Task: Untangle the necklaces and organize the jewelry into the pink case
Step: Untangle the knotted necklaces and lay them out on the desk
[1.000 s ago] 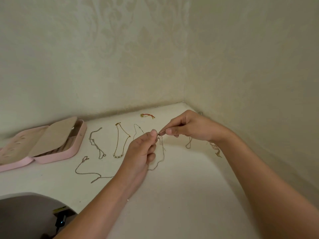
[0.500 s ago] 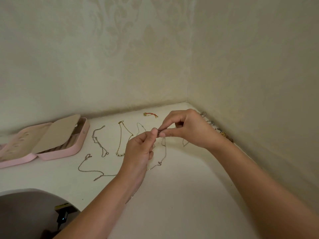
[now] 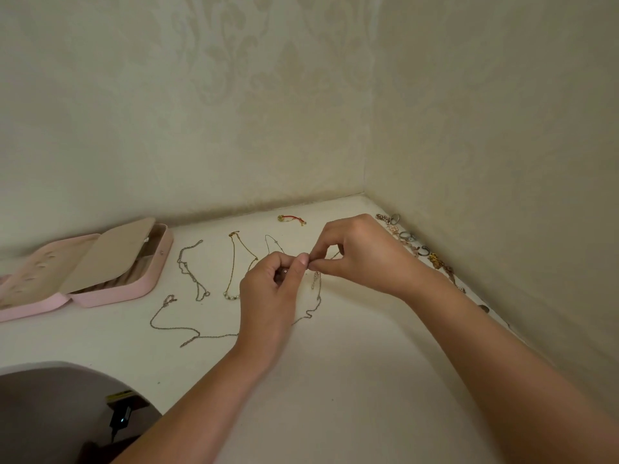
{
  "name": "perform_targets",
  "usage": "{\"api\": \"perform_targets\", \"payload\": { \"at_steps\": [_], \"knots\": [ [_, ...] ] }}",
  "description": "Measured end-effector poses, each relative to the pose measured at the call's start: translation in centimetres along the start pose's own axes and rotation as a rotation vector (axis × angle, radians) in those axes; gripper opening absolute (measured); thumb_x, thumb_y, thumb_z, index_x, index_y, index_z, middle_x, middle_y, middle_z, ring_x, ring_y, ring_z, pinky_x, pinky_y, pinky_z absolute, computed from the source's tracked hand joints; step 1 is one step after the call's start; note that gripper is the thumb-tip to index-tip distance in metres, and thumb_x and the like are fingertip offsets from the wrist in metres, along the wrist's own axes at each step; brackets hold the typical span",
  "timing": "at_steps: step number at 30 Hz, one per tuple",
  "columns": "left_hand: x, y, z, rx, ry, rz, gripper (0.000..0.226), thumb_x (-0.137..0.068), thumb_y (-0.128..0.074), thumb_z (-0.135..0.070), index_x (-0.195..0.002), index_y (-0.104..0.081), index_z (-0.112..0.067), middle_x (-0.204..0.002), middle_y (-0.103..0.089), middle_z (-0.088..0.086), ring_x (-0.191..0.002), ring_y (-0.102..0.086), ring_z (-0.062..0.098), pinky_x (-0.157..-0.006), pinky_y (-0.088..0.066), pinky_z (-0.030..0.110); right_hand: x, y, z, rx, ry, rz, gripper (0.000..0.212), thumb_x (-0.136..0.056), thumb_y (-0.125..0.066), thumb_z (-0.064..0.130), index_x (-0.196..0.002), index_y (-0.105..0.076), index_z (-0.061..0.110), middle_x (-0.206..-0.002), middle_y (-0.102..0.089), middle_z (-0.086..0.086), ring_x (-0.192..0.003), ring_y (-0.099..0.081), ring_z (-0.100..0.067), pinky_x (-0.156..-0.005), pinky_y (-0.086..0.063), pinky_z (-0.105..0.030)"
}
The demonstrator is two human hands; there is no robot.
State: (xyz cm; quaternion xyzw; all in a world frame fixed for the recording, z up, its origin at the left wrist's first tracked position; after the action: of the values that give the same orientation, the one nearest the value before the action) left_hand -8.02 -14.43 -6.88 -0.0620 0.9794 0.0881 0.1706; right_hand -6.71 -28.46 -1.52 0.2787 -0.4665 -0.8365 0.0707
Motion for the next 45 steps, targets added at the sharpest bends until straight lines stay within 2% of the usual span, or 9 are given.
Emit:
{"api": "perform_targets", "payload": {
  "at_steps": [5,11,14,17,23,27,35,38,45],
  "knots": [
    [-0.1,-0.2,0.1,-0.001,0.013,0.035,0.02,-0.09,-0.063,-0.029,-0.072,-0.065,-0.02,-0.061,-0.058,-0.009,-0.058,-0.047,0.004,-0.056,-0.037,0.012,0.2,0.1,0.0,-0.049,-0.045,0.03,0.005,-0.082,-0.071,0.023,-0.079,-0.074,0.019,-0.077,-0.067,0.013,-0.064,-0.052,0.011,-0.058,-0.034,-0.009],
    [-0.4,-0.4,0.1,0.042,0.09,0.1,0.008,-0.082,-0.074,-0.022,-0.079,-0.072,-0.03,-0.059,-0.045,-0.008,-0.055,-0.038,0.006,-0.056,-0.035,0.018,0.3,0.4,-0.6,-0.246,-0.155,-0.019,0.007,-0.08,-0.069,0.012,-0.076,-0.071,0.018,-0.056,-0.056,0.029,-0.048,-0.041,-0.007,-0.048,-0.032,-0.012],
    [-0.6,0.1,-0.2,0.07,0.117,0.056,0.017,-0.083,-0.072,-0.015,-0.073,-0.072,-0.029,-0.064,-0.065,-0.003,-0.059,-0.052,0.002,-0.056,-0.039,0.007,0.2,0.1,-0.4,-0.261,-0.151,-0.007,0.005,-0.08,-0.069,0.013,-0.078,-0.072,0.016,-0.054,-0.055,0.029,-0.047,-0.041,-0.007,-0.047,-0.032,-0.012],
    [-0.7,0.2,-0.3,0.09,0.147,0.042,0.018,-0.083,-0.071,-0.012,-0.072,-0.073,-0.027,-0.065,-0.068,-0.01,-0.06,-0.055,-0.002,-0.058,-0.04,0.003,0.3,0.0,-0.3,-0.277,-0.147,-0.018,0.004,-0.081,-0.07,0.012,-0.078,-0.071,0.015,-0.053,-0.055,0.029,-0.046,-0.041,-0.007,-0.047,-0.031,-0.013],
    [-0.7,0.1,-0.1,0.037,0.127,0.04,0.015,-0.082,-0.07,-0.01,-0.07,-0.067,-0.018,-0.06,-0.037,-0.002,-0.054,-0.034,0.004,-0.05,-0.029,0.011,0.3,-0.1,0.2,-0.199,-0.106,-0.026,0.01,-0.079,-0.069,0.01,-0.075,-0.065,0.018,-0.058,-0.055,0.029,-0.051,-0.046,-0.005,-0.049,-0.034,-0.011],
    [-0.2,-0.5,-0.2,0.009,0.1,0.083,0.013,-0.082,-0.068,-0.01,-0.07,-0.064,-0.013,-0.065,-0.038,0.001,-0.059,-0.033,0.008,-0.053,-0.029,0.014,0.1,0.5,-0.3,-0.083,-0.073,-0.087,0.005,-0.08,-0.066,0.011,-0.077,-0.064,0.016,-0.068,-0.059,0.017,-0.06,-0.05,0.004,-0.055,-0.035,-0.01],
    [-0.7,0.2,-0.5,0.079,0.081,0.043,0.008,-0.083,-0.072,-0.017,-0.077,-0.073,-0.023,-0.052,-0.034,-0.007,-0.049,-0.032,0.003,-0.049,-0.029,0.009,0.4,-0.4,-0.1,-0.283,-0.153,0.053,0.007,-0.084,-0.067,0.016,-0.082,-0.061,0.019,-0.055,-0.053,0.029,-0.046,-0.04,-0.005,-0.046,-0.032,-0.015],
    [-0.8,0.3,-0.6,0.084,0.077,0.044,0.01,-0.082,-0.073,-0.016,-0.078,-0.075,-0.025,-0.058,-0.039,0.005,-0.054,-0.035,0.007,-0.051,-0.03,0.01,0.3,-0.4,-0.2,-0.295,-0.152,0.029,0.009,-0.084,-0.066,0.015,-0.08,-0.062,0.022,-0.062,-0.057,0.021,-0.047,-0.039,-0.007,-0.046,-0.034,-0.017],
    [-0.5,0.0,-0.8,0.063,0.094,0.064,0.013,-0.083,-0.07,-0.009,-0.072,-0.067,-0.015,-0.048,-0.028,-0.013,-0.047,-0.03,0.005,-0.047,-0.027,0.009,0.5,-0.1,0.4,-0.332,-0.153,0.042,0.002,-0.087,-0.062,0.009,-0.087,-0.061,0.011,-0.046,-0.05,0.027,-0.042,-0.041,-0.006,-0.043,-0.034,-0.015]
  ]
}}
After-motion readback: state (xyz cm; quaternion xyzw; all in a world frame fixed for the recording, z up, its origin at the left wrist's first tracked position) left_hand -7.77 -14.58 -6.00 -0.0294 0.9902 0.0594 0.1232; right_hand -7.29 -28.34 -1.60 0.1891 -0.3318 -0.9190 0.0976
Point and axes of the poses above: each hand's wrist, its own x-axis away from the middle knuckle, its own y-axis out of the back of the hand, z = x × y, the point moved 4 cm from there along -x, towards the middle knuckle
